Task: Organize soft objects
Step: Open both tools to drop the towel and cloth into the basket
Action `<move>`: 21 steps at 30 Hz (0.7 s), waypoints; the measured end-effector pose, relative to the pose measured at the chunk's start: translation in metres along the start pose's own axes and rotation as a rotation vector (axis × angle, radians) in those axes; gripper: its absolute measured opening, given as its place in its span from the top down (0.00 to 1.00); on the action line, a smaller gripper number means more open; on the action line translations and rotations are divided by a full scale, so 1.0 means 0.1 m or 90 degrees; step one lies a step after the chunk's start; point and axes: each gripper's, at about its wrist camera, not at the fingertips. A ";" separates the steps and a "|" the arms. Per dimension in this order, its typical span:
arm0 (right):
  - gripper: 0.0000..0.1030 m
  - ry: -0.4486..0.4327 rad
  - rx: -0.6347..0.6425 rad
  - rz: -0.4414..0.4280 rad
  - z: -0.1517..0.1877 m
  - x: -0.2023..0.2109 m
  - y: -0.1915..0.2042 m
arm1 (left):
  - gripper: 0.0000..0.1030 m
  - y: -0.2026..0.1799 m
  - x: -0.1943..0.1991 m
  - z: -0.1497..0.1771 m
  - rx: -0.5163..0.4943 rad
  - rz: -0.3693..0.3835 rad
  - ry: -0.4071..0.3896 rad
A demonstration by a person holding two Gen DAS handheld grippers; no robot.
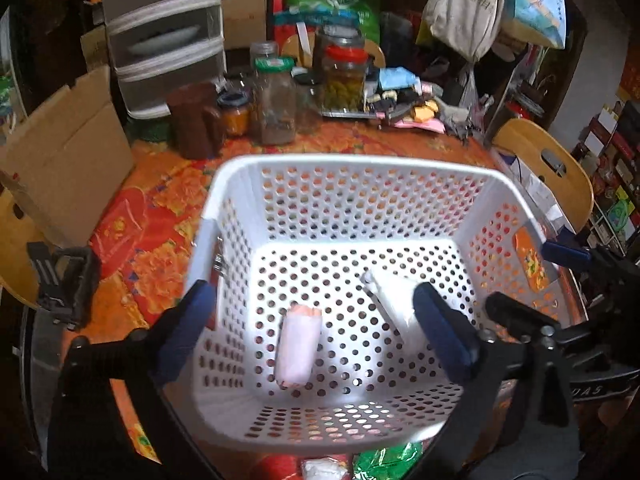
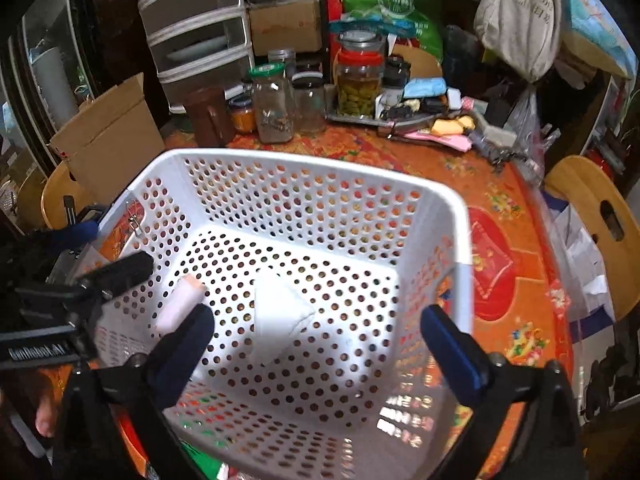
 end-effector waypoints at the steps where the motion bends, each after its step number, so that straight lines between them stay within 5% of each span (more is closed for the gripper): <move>1: 0.00 -0.008 -0.002 0.002 0.01 0.05 -0.02 | 0.00 0.00 0.05 0.00 0.001 0.001 -0.006; 14: 0.00 -0.071 -0.033 0.016 0.15 0.48 -0.26 | 0.00 -0.07 0.46 0.10 -0.017 -0.007 -0.029; 21: 0.00 -0.103 -0.062 0.030 0.43 0.84 -0.30 | 0.00 -0.18 1.00 0.42 -0.043 0.005 -0.085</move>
Point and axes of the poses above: each gripper's, at about its wrist camera, not at the fingertips, and x roughly against the way its jaws point, y to its left, z to its underside, and after that the axes turned 6 degrees about z, right-handed
